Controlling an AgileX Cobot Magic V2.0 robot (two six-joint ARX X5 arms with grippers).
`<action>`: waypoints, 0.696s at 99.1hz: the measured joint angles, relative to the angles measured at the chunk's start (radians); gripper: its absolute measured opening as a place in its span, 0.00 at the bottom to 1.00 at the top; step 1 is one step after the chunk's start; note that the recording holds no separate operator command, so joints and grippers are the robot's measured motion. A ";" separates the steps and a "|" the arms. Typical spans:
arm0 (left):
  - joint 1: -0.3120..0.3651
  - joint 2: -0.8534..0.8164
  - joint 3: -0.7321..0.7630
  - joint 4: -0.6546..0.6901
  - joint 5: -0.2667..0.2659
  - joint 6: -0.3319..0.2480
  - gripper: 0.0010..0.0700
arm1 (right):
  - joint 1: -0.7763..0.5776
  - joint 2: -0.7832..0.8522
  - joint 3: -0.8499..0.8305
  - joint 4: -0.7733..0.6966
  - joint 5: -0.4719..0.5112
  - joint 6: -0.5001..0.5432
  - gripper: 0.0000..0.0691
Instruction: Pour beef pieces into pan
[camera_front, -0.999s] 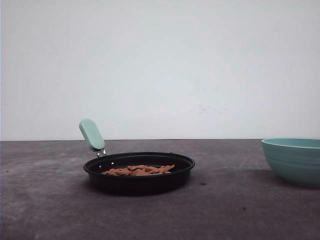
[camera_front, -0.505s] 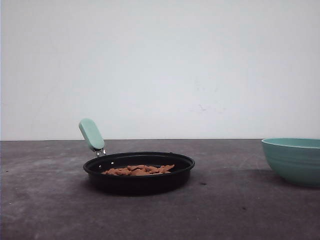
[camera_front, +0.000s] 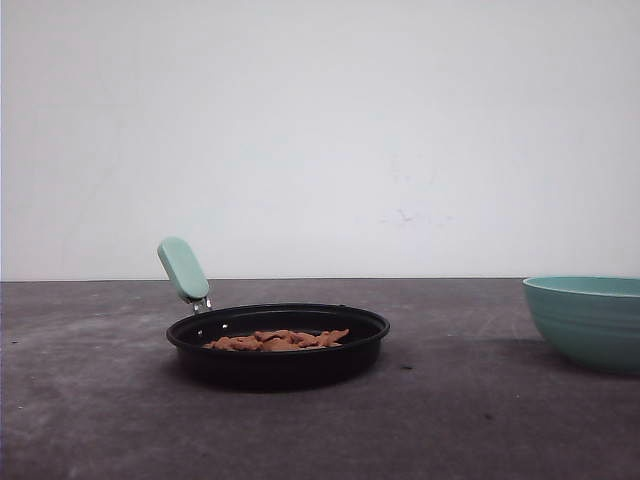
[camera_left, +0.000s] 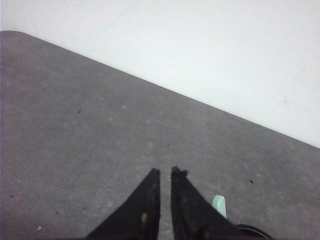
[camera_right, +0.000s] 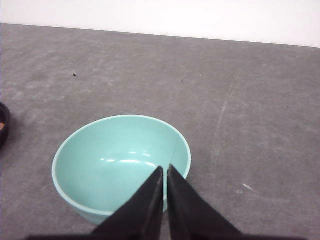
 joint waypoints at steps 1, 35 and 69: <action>0.000 -0.001 0.000 0.000 -0.002 0.002 0.01 | 0.000 0.000 0.000 0.000 0.000 0.000 0.01; 0.135 -0.185 -0.249 0.160 -0.040 0.189 0.01 | 0.000 0.000 0.000 0.000 0.000 0.000 0.01; 0.188 -0.352 -0.690 0.269 0.135 0.185 0.00 | 0.000 0.000 0.000 0.002 -0.001 0.000 0.01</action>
